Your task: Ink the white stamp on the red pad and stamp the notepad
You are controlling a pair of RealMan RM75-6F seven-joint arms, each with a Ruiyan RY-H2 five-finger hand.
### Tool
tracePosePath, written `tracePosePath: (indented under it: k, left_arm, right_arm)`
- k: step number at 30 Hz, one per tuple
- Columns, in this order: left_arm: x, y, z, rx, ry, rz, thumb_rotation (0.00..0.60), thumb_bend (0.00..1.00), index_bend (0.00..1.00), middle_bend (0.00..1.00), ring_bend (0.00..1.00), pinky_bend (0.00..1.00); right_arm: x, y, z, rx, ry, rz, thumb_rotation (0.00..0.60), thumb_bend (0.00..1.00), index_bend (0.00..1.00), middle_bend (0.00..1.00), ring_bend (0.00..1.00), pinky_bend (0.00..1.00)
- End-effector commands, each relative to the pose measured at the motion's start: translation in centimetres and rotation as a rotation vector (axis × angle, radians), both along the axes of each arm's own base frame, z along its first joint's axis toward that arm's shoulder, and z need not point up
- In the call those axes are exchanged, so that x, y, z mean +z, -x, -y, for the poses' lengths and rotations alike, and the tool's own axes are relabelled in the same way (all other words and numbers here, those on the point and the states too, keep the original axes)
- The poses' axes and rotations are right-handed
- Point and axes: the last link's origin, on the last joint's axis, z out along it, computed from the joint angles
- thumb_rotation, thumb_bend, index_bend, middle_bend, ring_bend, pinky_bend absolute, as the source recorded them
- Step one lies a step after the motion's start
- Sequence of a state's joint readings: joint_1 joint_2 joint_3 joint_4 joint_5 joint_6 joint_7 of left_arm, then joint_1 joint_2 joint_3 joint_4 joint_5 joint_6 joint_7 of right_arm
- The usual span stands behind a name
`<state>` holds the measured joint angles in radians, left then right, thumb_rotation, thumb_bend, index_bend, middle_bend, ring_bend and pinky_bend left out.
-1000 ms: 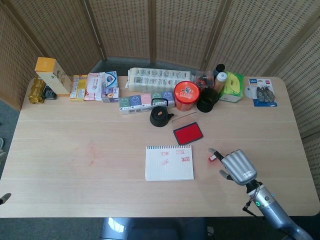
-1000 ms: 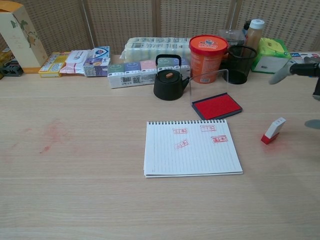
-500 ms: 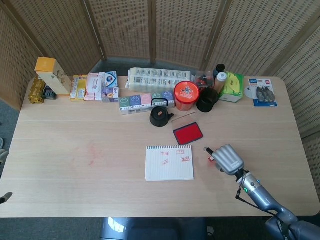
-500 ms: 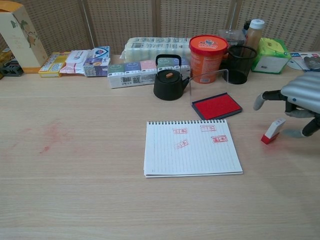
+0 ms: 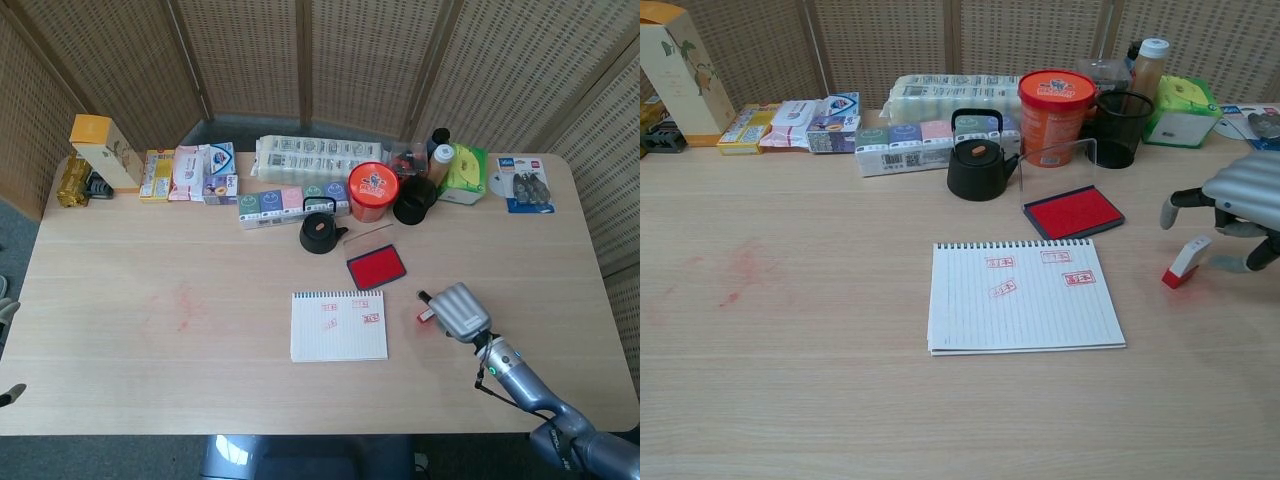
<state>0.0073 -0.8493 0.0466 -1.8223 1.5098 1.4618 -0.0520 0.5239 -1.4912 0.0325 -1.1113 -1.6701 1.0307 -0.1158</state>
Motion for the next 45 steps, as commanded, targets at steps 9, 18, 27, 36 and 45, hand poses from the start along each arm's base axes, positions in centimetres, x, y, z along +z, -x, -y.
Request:
tracePosePath:
  k: [9,18,27,36,45]
  left_arm:
    - [-0.2,0.0,0.0,0.004,0.003,-0.003,0.6,0.0,0.0,0.0,0.0,0.01]
    - [-0.2,0.0,-0.1,0.005,0.003,-0.003,0.6,0.0,0.0,0.0,0.0,0.01]
    - [-0.2,0.1,-0.1,0.006,0.002,-0.003,0.6,0.0,0.0,0.0,0.0,0.01]
    - [-0.1,0.1,-0.1,0.006,0.0,-0.002,0.6,0.0,0.0,0.0,0.0,0.01]
    - [-0.2,0.1,-0.2,0.006,0.004,-0.003,0.6,0.0,0.0,0.0,0.0,0.01]
  right_arm:
    - [-0.4,0.5,0.6,-0.058,0.005,0.054,0.6,0.34,0.35,1.0,1.0,1.0]
    - [-0.5,0.9,0.9,-0.109,0.003,0.091,0.6,0.36,0.39,1.0,1.0,1.0]
    - [-1.0,1.0,1.0,-0.196,-0.021,0.18,0.6,0.37,0.43,1.0,1.0,1.0]
    - [-1.0,1.1,1.3,-0.22,-0.018,0.194,0.6,0.4,0.46,1.0,1.0,1.0]
    - [-0.9,1.4,1.3,-0.243,-0.024,0.202,0.6,0.41,0.51,1.0,1.0,1.0]
